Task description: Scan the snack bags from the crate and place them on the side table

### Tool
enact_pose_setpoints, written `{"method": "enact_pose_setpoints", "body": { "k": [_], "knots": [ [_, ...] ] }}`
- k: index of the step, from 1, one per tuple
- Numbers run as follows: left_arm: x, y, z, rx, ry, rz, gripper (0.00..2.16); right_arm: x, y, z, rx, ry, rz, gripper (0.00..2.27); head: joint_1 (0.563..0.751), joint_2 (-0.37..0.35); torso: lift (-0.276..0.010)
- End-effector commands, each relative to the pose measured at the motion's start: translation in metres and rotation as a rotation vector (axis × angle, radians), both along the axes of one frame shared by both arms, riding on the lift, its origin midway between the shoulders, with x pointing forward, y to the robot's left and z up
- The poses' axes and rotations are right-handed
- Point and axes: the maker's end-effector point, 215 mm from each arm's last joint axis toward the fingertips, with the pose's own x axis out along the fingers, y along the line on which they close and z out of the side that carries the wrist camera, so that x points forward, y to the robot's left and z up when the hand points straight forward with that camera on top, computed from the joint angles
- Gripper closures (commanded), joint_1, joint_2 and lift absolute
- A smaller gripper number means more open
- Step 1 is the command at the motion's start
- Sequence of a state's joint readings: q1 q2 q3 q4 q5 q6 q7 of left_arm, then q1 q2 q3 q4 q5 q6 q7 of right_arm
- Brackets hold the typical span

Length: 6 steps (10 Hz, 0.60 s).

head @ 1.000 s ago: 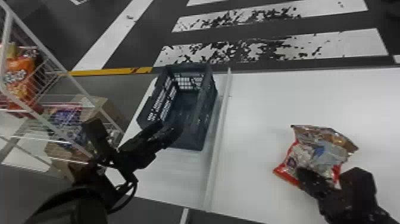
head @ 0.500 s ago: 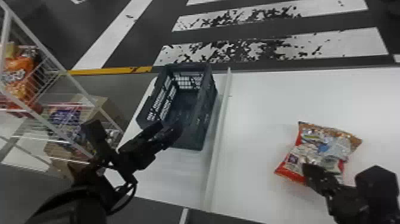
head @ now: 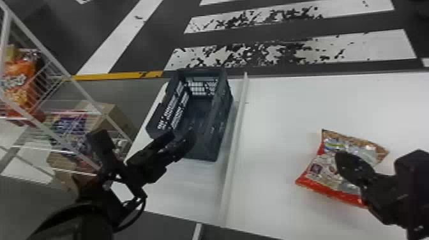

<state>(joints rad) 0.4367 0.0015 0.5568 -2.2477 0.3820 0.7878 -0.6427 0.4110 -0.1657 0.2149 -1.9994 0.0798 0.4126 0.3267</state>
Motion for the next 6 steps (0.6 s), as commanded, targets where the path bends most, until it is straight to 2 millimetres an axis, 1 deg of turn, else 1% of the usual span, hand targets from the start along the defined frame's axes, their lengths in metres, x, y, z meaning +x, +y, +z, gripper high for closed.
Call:
{"method": "enact_pose_setpoints", "body": {
  "k": [1,3,4,5,6],
  "knots": [
    [-0.002,-0.001,0.000,0.000,0.001,0.000,0.08,0.022,-0.012,-0.003,-0.024,-0.005,-0.017,2.03,0.695,0.327,-0.094],
    [-0.003,0.000,0.001,0.003,0.000,0.002,0.08,0.045,-0.045,-0.016,-0.073,0.005,-0.071,2.03,0.695,0.291,-0.094],
    [-0.003,0.002,0.001,0.005,0.000,0.006,0.08,0.048,-0.064,-0.023,-0.104,0.011,-0.095,2.03,0.695,0.280,-0.094],
    [-0.003,0.003,0.001,0.005,0.001,0.008,0.08,0.048,-0.076,-0.031,-0.120,0.023,-0.105,2.03,0.695,0.252,-0.094],
    [-0.003,0.001,0.000,0.004,0.002,0.005,0.08,0.048,-0.079,-0.041,-0.127,0.041,-0.107,2.03,0.695,0.228,-0.094]
  ]
}}
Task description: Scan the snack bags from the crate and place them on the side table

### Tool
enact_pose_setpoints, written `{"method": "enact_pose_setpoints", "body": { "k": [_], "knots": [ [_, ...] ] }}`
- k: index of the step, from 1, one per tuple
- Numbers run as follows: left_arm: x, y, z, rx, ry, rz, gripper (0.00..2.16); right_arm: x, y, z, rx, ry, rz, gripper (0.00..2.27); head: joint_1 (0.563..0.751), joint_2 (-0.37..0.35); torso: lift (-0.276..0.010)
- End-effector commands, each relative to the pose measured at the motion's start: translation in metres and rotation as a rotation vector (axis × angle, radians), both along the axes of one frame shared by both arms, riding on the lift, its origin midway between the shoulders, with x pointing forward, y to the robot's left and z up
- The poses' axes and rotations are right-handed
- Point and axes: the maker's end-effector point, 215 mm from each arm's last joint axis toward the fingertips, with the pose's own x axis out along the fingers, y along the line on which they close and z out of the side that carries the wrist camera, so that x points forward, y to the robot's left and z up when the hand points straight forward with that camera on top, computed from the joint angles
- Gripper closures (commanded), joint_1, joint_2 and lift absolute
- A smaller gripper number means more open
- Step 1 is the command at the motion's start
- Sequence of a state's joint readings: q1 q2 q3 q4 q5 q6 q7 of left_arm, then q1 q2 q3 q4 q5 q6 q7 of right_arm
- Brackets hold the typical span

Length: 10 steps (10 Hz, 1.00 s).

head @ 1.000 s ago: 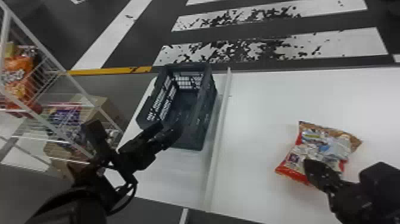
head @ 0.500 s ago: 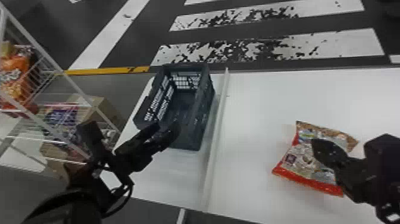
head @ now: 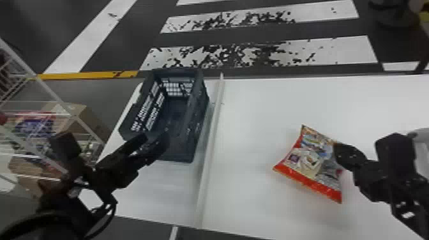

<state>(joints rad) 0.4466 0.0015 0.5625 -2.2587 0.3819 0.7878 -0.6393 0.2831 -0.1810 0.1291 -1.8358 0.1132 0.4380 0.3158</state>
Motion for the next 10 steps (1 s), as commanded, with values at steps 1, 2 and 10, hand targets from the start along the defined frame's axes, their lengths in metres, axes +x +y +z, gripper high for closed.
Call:
{"method": "enact_pose_setpoints", "body": {
  "k": [1,2,10],
  "knots": [
    [0.001,-0.004,0.000,-0.007,-0.001,-0.005,0.08,-0.004,0.004,-0.019,-0.005,0.035,0.010,2.03,0.695,0.216,-0.094],
    [0.000,-0.004,-0.001,-0.007,0.000,-0.005,0.08,-0.005,0.011,-0.030,-0.005,0.046,0.025,2.03,0.695,0.214,-0.094],
    [-0.004,-0.001,-0.008,-0.016,0.015,0.001,0.08,0.002,0.020,0.016,-0.024,-0.092,0.067,2.03,0.695,0.237,-0.094]
  ]
}}
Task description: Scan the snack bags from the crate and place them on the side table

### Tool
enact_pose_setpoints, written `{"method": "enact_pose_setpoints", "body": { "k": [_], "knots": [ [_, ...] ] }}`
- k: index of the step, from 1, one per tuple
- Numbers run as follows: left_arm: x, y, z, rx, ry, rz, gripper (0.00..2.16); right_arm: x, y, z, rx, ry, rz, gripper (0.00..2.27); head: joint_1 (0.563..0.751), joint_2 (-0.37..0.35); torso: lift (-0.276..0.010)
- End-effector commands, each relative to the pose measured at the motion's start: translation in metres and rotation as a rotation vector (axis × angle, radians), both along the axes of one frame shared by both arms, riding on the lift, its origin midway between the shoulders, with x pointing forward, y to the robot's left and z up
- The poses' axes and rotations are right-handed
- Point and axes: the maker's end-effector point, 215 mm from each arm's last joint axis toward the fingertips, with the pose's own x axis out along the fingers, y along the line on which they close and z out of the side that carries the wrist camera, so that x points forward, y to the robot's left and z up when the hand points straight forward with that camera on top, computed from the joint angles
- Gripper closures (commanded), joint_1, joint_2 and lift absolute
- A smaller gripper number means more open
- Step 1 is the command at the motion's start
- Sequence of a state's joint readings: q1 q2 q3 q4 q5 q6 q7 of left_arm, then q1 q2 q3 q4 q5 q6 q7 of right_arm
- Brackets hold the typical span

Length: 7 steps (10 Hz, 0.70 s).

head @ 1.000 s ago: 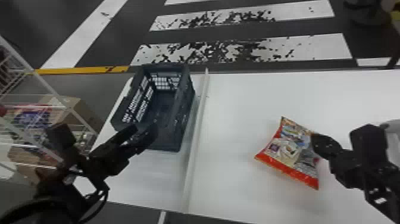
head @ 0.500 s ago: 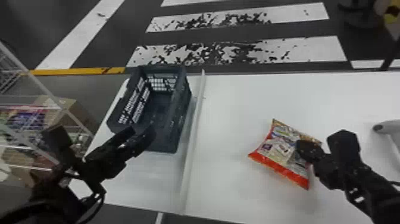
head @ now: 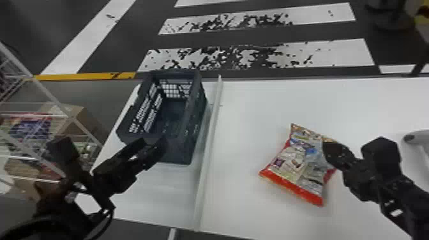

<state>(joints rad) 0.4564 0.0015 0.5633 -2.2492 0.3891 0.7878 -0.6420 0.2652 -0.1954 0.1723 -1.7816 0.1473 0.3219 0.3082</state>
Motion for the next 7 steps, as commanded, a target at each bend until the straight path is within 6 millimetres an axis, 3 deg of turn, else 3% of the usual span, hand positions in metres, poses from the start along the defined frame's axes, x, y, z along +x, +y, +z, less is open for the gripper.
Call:
{"method": "enact_pose_setpoints", "body": {
  "k": [1,3,5,7],
  "knots": [
    [0.000,-0.001,-0.001,-0.009,0.000,0.001,0.08,-0.019,0.008,0.024,0.015,-0.032,0.020,2.03,0.695,0.237,-0.094],
    [0.001,-0.002,-0.001,-0.010,0.000,0.000,0.08,-0.045,0.029,0.027,0.051,-0.004,0.061,2.03,0.695,0.261,-0.094],
    [0.000,0.000,-0.004,-0.013,0.005,0.003,0.08,-0.073,0.055,0.008,0.065,0.058,0.119,2.03,0.695,0.292,-0.094],
    [-0.001,-0.001,-0.006,-0.022,0.009,0.003,0.08,-0.087,0.058,-0.019,0.024,0.119,0.140,2.03,0.695,0.337,-0.094]
  ]
}}
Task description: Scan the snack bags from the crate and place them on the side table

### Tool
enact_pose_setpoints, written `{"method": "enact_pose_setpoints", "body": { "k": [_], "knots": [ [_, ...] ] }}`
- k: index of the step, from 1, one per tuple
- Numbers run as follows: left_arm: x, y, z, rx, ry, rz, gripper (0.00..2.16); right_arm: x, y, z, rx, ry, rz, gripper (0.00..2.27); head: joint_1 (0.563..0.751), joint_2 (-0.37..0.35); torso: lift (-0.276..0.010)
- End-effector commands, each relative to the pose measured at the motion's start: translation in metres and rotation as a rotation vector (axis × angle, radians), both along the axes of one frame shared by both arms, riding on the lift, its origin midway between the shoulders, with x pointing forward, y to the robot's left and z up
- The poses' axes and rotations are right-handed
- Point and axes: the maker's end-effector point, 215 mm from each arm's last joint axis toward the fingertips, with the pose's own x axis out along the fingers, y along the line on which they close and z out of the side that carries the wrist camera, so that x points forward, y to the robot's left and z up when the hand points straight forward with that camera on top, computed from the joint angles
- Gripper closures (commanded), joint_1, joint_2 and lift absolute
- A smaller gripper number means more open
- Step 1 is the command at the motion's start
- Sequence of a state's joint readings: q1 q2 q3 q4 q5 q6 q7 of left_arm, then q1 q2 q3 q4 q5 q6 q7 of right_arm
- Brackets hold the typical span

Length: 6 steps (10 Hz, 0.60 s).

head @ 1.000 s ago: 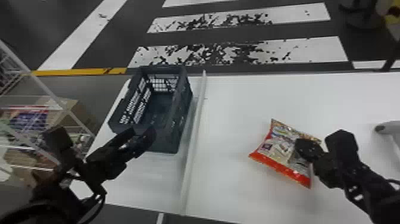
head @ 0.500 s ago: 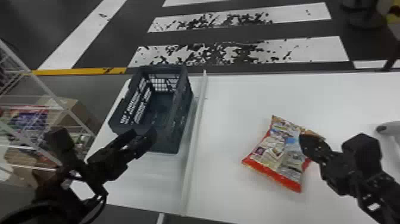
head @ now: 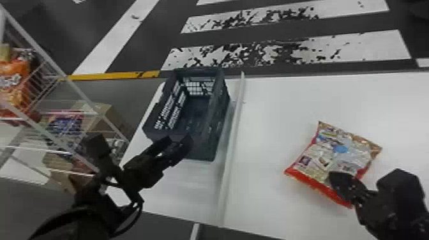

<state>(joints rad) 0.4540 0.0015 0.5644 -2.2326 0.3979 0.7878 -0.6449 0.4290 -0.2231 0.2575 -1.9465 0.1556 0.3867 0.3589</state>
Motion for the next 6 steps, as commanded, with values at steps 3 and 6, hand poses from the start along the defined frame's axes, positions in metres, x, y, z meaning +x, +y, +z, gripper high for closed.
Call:
{"method": "enact_pose_setpoints", "body": {
  "k": [3,6],
  "knots": [
    [-0.001,-0.001,-0.003,-0.012,0.005,0.001,0.08,-0.005,-0.026,-0.040,-0.095,0.073,-0.004,2.03,0.695,0.338,-0.094],
    [0.000,-0.001,-0.003,-0.013,0.004,0.001,0.08,-0.004,-0.063,-0.043,-0.127,0.083,-0.035,2.03,0.695,0.288,-0.094]
  ]
}}
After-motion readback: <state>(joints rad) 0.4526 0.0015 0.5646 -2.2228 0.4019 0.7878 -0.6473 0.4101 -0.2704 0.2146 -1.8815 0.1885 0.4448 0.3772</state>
